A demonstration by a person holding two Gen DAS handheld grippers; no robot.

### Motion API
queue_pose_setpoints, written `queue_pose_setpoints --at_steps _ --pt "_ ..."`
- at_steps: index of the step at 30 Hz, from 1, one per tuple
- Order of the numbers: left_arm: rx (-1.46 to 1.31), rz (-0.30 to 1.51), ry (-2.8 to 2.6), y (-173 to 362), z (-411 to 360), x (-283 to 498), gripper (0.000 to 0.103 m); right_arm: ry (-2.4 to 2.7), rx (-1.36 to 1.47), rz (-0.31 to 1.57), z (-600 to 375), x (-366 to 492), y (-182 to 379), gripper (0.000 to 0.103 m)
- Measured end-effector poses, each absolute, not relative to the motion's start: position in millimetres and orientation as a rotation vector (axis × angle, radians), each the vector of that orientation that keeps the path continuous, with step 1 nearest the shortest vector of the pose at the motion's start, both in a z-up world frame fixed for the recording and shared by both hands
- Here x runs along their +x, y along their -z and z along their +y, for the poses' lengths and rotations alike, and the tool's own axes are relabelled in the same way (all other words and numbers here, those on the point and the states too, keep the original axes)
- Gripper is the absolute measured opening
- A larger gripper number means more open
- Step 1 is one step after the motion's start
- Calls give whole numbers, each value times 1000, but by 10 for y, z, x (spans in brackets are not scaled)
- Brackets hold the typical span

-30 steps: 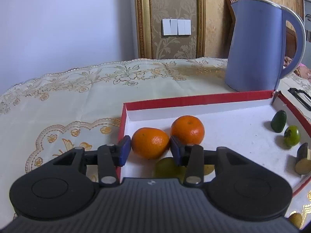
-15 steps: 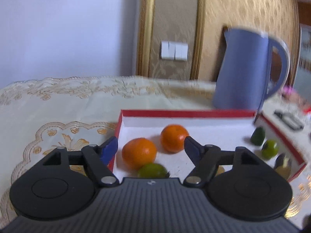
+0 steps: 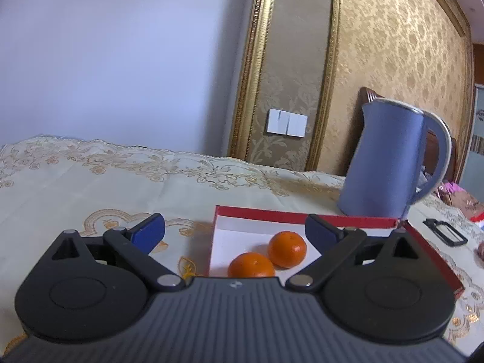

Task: Organize fruits
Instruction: 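Lift the left tool away from the box, then carry the cut green lime piece into the red box with the right gripper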

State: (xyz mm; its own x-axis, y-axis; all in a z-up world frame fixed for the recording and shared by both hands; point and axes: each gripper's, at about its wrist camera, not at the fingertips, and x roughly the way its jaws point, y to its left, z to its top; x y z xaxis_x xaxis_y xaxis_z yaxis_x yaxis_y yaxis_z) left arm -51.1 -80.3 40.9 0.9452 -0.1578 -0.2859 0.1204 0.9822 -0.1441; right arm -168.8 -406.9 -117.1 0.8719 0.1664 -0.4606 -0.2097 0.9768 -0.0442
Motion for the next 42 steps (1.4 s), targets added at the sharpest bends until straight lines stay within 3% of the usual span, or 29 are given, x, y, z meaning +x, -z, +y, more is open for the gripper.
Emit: queue_pose_setpoints --at_steps 8,13,20,31,42 --pt "-86 288 154 -377 -902 -573 103 -173 -91 479 -4044 -1684 1137 30" --pt "-112 264 156 -427 -851 -615 103 -193 -79 418 -4037 -1581 838 30" --pt "-98 238 139 -457 -846 -641 103 -233 -199 335 -3741 -911 465 30" --pt "-76 259 141 -413 -873 -609 103 -187 -206 479 -3467 145 764 30" --pt "-67 280 142 -377 -889 -599 103 -205 -181 506 -3461 273 854 30"
